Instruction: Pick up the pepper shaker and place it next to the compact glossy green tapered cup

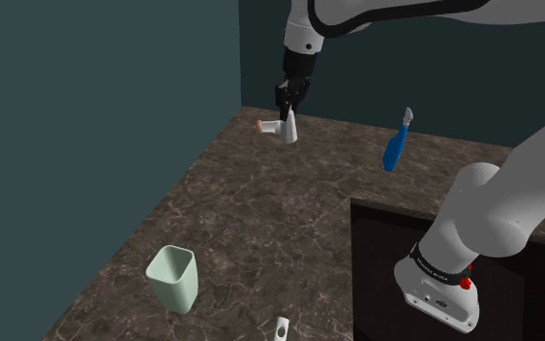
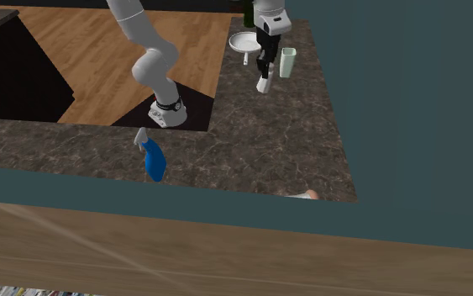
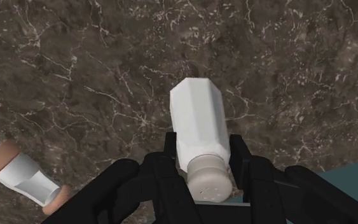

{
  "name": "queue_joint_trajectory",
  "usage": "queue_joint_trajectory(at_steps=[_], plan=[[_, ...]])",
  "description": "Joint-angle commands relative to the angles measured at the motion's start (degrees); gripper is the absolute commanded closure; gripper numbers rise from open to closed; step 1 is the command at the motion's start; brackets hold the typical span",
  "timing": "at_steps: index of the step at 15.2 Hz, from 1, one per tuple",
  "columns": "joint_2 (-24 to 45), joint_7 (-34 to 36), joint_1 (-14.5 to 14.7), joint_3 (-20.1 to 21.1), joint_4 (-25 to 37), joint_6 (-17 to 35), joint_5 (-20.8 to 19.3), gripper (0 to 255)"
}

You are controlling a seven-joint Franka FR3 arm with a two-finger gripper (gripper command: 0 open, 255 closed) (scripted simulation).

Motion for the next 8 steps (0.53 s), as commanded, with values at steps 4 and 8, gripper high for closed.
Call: queue_joint_trajectory(at_steps=[4, 8], plan=[[-2.78, 7.22, 2.73, 4.82, -2.49, -0.02, 0.89, 255], [-3.56, 12.77, 4.81, 8.65, -3.08, 0.02, 1.74, 255]])
